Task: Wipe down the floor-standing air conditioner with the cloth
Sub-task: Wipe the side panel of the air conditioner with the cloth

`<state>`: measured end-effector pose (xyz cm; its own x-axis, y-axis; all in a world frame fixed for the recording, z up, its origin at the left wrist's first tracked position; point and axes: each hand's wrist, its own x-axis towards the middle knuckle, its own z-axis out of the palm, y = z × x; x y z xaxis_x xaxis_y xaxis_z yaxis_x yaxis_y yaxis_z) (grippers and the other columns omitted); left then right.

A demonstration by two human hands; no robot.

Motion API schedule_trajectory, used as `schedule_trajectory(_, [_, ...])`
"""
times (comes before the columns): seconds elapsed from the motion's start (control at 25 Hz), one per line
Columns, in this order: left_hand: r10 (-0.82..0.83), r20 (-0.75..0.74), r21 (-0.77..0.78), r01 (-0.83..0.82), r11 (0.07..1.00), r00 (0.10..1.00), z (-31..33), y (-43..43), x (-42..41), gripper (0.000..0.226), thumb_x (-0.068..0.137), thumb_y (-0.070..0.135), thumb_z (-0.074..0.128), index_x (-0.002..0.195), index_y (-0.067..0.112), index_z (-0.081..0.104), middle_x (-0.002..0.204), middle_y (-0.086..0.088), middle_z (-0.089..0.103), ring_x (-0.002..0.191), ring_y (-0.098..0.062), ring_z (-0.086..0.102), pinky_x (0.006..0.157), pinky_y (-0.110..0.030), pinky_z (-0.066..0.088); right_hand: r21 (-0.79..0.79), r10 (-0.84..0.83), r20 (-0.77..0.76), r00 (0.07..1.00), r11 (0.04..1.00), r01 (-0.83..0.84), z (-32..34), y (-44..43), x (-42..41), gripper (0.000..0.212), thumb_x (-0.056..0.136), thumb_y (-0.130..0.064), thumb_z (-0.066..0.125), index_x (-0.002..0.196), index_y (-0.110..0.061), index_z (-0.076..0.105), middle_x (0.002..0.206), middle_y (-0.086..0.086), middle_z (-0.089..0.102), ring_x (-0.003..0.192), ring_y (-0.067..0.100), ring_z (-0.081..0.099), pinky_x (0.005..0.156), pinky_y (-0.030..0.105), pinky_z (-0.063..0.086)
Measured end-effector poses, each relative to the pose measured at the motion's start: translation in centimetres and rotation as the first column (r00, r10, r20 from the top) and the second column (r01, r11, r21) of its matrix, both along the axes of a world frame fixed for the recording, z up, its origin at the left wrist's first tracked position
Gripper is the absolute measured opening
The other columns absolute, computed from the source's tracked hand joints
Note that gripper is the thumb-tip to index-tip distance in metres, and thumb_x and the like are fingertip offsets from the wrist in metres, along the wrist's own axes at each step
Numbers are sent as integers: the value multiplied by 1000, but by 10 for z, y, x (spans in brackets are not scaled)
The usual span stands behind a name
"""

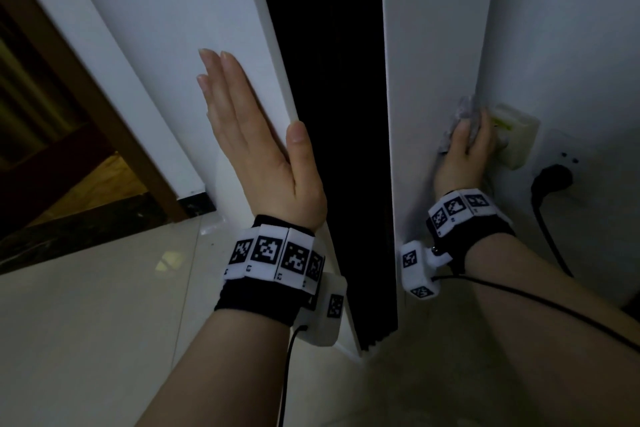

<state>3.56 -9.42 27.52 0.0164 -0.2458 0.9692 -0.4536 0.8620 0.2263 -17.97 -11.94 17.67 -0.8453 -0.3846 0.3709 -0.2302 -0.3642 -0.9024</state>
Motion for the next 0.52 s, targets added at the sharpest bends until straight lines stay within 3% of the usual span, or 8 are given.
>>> schedule_trajectory(0.12, [-5, -12, 9, 6, 1000, 1000, -1, 2, -2, 77, 99, 44, 15, 138, -22, 15, 146, -42, 11, 140, -50, 11, 119, -41, 6, 56, -3, 111, 994, 998, -4, 1, -3, -13, 44, 99, -28, 37, 140, -11, 38, 142, 12, 40, 131, 26, 39, 112, 38, 31])
schedule_trajectory(0.32, [-11, -21, 6, 12, 1000, 1000, -2, 0, -1, 75, 99, 43, 16, 138, -22, 14, 147, -42, 11, 141, -49, 10, 119, -42, 6, 73, -17, 92, 996, 997, 10, -17, 11, 15, 58, 89, -49, 36, 138, -18, 41, 145, 7, 35, 134, 20, 34, 114, 39, 27])
schedule_trajectory(0.52, [-23, -18, 4, 23, 1000, 1000, -5, -2, 2, 73, 100, 43, 17, 140, -17, 12, 147, -40, 11, 141, -48, 11, 117, -53, 11, 89, -59, 147, 987, 995, 46, -22, 24, 41, 45, 92, -39, 44, 132, -18, 49, 141, 12, 39, 129, 23, 37, 103, 25, 26])
